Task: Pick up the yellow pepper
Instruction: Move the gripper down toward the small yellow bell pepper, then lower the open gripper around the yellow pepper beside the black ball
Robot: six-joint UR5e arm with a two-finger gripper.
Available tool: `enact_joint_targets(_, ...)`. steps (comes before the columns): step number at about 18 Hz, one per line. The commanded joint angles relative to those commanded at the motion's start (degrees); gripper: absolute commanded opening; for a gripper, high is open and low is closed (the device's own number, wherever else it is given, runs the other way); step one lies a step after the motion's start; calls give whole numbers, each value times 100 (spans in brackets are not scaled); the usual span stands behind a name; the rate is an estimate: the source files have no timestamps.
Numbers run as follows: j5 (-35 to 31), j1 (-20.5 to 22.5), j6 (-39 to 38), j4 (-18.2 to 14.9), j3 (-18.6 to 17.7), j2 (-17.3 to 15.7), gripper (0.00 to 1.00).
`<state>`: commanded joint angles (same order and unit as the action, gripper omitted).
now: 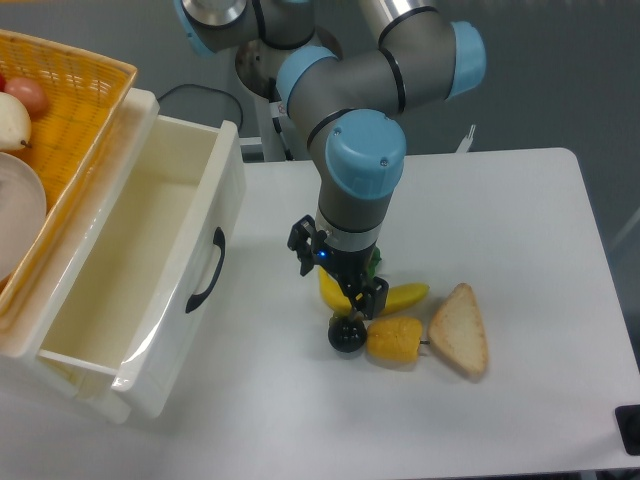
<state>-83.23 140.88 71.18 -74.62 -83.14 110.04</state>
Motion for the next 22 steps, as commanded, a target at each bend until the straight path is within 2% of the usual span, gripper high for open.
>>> enact_joint_targets(5, 18, 89, 555, 44, -79, 18, 100)
enact_joint_targets(7, -9, 62, 529, 420, -141, 105, 100)
enact_joint_targets(9, -26, 62, 546, 641, -193, 132, 100)
enact_joint_targets(12, -324, 53, 450, 668, -193, 184, 100)
enact_joint_targets(15, -316, 62, 11, 677, -71, 307, 100)
enact_joint_targets(18, -325, 71, 37, 799, -114, 378, 100)
enact_joint_targets(22, -343, 54, 150, 1422, -386, 422, 100)
